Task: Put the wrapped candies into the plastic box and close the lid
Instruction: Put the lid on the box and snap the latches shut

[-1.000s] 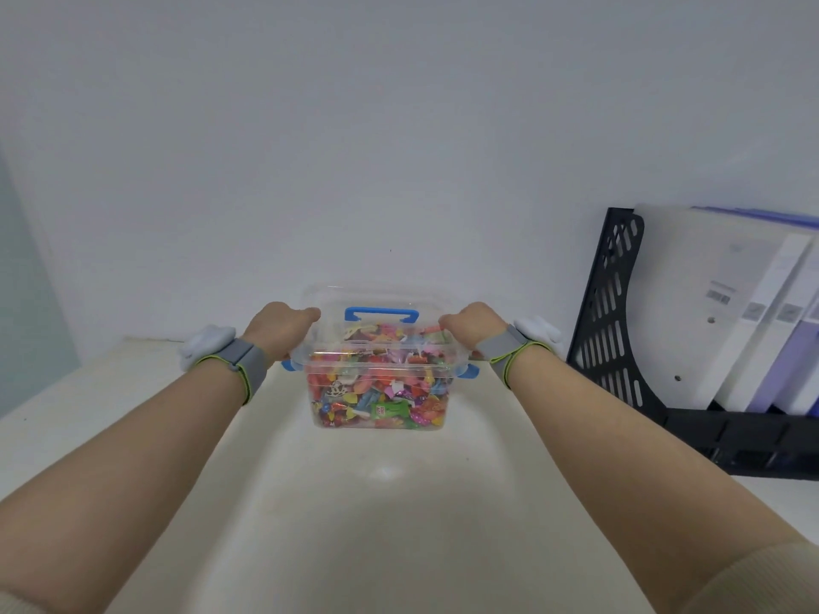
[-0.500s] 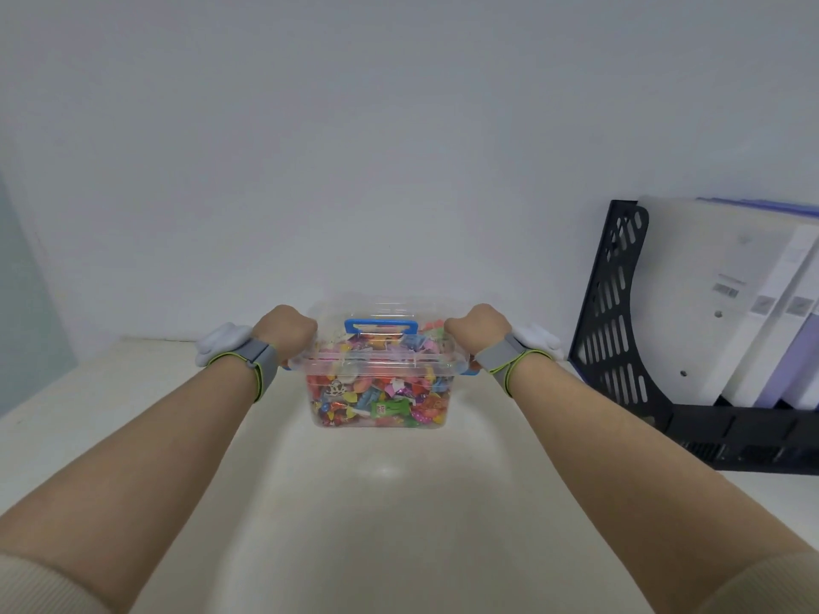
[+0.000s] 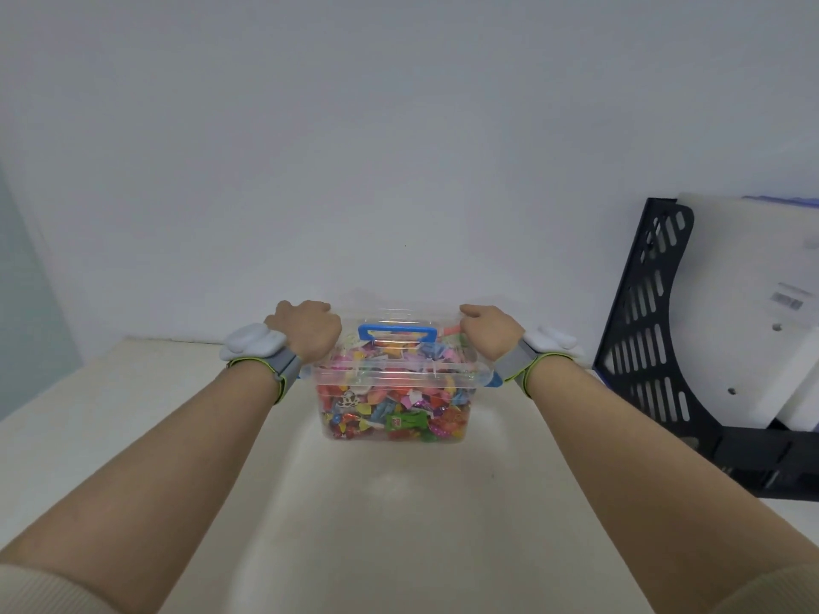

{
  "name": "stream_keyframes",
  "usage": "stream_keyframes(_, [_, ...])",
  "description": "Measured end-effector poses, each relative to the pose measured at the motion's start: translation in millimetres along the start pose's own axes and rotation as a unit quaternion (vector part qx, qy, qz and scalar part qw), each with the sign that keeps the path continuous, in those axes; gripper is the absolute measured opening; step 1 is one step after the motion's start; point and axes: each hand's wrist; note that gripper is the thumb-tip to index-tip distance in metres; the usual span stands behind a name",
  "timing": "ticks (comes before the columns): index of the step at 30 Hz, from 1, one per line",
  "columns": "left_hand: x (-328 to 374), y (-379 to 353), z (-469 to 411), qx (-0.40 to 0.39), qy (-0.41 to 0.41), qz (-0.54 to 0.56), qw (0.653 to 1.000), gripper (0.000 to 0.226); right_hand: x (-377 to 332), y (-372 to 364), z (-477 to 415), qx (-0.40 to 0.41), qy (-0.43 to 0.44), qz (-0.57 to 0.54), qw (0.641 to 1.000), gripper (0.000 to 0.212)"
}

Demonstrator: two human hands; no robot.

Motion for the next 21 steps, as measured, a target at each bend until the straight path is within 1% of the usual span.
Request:
stream_keyframes(2, [0,-2,-1,0.018,-0.005,0.009,1.0,0.05,1,-2,-4,0.0,-0.002,-0.016,1.0,0.049])
stream_keyframes(4, [-4,-2,-4,-0.021,0.0,0.073,0.997,0.042,2,-2,-5,-0.011,-0.022,-0.065,0.998,0.047])
stream_keyframes(5, [-7,-3,-4,-0.037,0.021,0.123,0.992,0.038,4,-2,-1,-0.016,-0.035,-0.096,0.995,0.047])
stream_keyframes(7, [-14,-5,1,-0.047,0.109,0.227,0.967,0.033,10,-3,7,-0.013,-0.06,-0.15,0.987,0.049])
stream_keyframes(9, [-26,-1,13,-0.087,0.217,0.3,0.925,0.046,21,-4,15,-0.012,-0.11,-0.187,0.976,0.058])
stream_keyframes(10, [-32,0,15,-0.117,0.245,0.329,0.904,0.05,26,-3,21,-0.024,-0.146,-0.212,0.966,0.066])
stream_keyframes(12, [-45,0,18,-0.165,0.274,0.377,0.869,0.049,35,-1,33,-0.05,-0.206,-0.253,0.944,0.079])
stream_keyframes(13, [-49,1,19,-0.177,0.284,0.398,0.854,0.046,39,-1,36,-0.06,-0.22,-0.264,0.937,0.083])
stream_keyframes(16, [-51,0,24,-0.171,0.296,0.441,0.83,0.036,45,-4,43,-0.059,-0.249,-0.317,0.913,0.094])
stream_keyframes(17, [-50,-3,25,-0.172,0.303,0.459,0.817,0.034,44,-6,44,-0.056,-0.273,-0.328,0.903,0.095])
stream_keyframes(19, [-49,-5,26,-0.179,0.314,0.506,0.783,0.036,40,-5,49,-0.061,-0.329,-0.34,0.879,0.091])
stream_keyframes(20, [-49,-5,26,-0.175,0.317,0.52,0.774,0.041,39,-5,51,-0.068,-0.349,-0.351,0.866,0.091])
stream_keyframes(21, [-47,-5,27,-0.163,0.315,0.523,0.775,0.043,38,-5,51,-0.074,-0.352,-0.368,0.857,0.093])
Point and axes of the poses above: each hand's wrist, its own z-axis away from the middle knuckle, its own y-axis out of the back of the hand, x = y × z, and after that the axes turned 15 degrees about x, right-handed
